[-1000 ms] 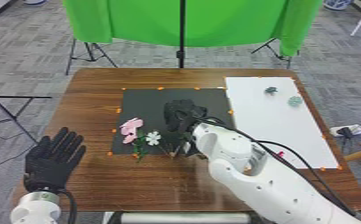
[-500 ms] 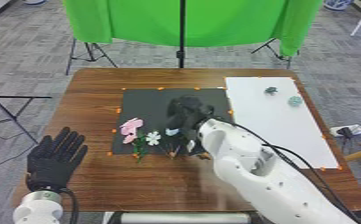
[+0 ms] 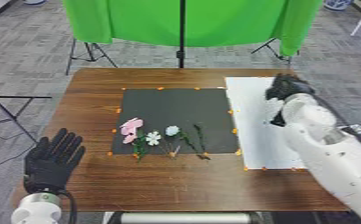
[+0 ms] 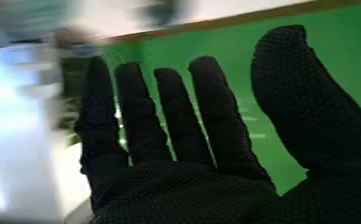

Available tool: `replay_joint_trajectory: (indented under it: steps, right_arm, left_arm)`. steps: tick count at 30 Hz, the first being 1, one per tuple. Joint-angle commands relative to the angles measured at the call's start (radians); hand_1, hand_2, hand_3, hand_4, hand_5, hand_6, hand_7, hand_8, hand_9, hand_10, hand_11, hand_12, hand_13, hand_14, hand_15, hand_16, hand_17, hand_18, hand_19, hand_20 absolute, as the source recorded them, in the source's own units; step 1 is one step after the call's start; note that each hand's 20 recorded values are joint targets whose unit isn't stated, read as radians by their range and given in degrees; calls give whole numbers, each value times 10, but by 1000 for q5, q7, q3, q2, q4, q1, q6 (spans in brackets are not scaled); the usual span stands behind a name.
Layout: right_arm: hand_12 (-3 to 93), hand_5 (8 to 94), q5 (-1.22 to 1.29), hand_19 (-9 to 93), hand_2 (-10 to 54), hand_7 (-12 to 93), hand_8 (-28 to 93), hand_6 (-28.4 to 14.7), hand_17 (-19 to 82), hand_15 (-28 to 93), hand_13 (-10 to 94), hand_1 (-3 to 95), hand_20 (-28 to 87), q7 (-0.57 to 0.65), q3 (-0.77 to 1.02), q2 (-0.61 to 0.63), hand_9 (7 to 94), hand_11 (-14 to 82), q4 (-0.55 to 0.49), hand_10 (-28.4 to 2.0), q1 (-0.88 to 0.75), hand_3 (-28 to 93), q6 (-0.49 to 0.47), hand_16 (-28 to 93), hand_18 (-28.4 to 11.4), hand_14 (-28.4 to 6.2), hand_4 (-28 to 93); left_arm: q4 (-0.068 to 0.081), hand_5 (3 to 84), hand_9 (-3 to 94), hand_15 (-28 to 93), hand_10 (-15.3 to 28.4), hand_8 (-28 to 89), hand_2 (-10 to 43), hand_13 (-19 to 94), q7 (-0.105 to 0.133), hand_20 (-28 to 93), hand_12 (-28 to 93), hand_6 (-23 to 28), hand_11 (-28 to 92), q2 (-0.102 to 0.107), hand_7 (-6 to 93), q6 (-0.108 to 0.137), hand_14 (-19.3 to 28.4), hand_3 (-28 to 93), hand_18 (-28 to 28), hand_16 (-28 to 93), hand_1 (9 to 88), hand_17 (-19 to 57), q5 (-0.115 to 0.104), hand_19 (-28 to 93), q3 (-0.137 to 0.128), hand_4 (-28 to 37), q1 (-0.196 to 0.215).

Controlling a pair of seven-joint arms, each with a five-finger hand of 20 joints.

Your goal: Arrange flowers

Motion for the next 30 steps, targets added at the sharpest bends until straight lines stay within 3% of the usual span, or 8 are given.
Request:
replay_joint_trajectory:
  steps: [1, 7, 9, 13, 17, 20, 24, 30]
  right_arm:
    - [125, 488, 13, 631, -91, 128, -108, -56, 145, 192, 327, 403, 256, 18, 7, 49, 382, 77, 58, -172, 44, 818, -39, 174, -214, -185, -282]
    - [115, 474, 61, 620, -95, 135, -112, -46, 149, 177, 334, 437, 235, -14, -57, 24, 371, 75, 186, -153, 121, 814, -68, 179, -210, -176, -282]
    - [113, 475, 87, 615, -95, 141, -114, -39, 172, 178, 365, 454, 228, 13, -81, 22, 383, 86, 226, -133, 149, 815, -68, 179, -216, -164, -282]
    - [107, 496, 75, 628, -95, 160, -125, -25, 216, 202, 426, 499, 223, 9, -98, 27, 415, 106, 251, -121, 154, 811, -55, 177, -224, -153, -282]
    - [124, 584, 20, 648, -95, 168, -133, -9, 245, 267, 561, 547, 228, -12, -138, 41, 568, 142, 266, -121, 142, 790, 45, 183, -209, -114, -283]
    - [297, 696, 25, 668, -95, 188, -46, -1, 268, 265, 661, 614, 264, -3, -143, 43, 758, 100, 268, -109, 121, 692, 150, 350, -199, -75, -283]
    - [425, 776, 1, 700, -95, 250, 15, 7, 288, 339, 720, 640, 299, -31, -140, 52, 847, 138, 230, -101, 102, 672, 197, 426, -199, -68, -283]
    - [449, 782, 29, 712, -95, 268, 27, 5, 286, 367, 720, 635, 316, -69, -108, 78, 857, 143, 16, -103, 50, 697, 211, 433, -204, -75, -283]
  left_arm:
    - [-2, 475, 400, 416, 157, -102, 196, 296, 1, 158, 108, 98, 250, 1, 165, 13, 151, 771, 133, -70, 272, -53, 3, 323, 13, -283, 7]
    - [-2, 476, 400, 418, 156, -102, 196, 296, 3, 158, 108, 99, 251, -1, 165, 23, 152, 771, 133, -70, 272, -53, 5, 323, 23, -283, 3]
    - [-1, 476, 401, 418, 156, -102, 195, 296, 2, 159, 108, 99, 252, 2, 165, 34, 152, 772, 133, -71, 272, -53, -8, 323, 34, -283, -10]
    - [4, 477, 402, 421, 157, -102, 196, 297, -2, 160, 108, 98, 254, 3, 168, 32, 152, 772, 134, -71, 272, -54, -2, 326, 46, -283, -23]
    - [9, 478, 402, 422, 157, -103, 195, 297, -2, 160, 107, 99, 255, 0, 168, 32, 152, 775, 134, -71, 271, -54, -16, 327, 53, -283, -28]
    - [10, 477, 397, 422, 156, -103, 192, 296, -8, 159, 107, 100, 255, -2, 168, 30, 152, 776, 133, -72, 271, -53, -6, 326, 58, -283, -34]
    - [9, 475, 394, 422, 156, -104, 191, 296, -7, 159, 106, 99, 255, -2, 168, 19, 151, 777, 134, -72, 271, -53, -5, 326, 54, -283, -33]
    - [6, 472, 393, 421, 155, -104, 188, 295, -8, 158, 106, 98, 254, -1, 169, 10, 150, 776, 133, -72, 272, -53, 2, 325, 48, -283, -32]
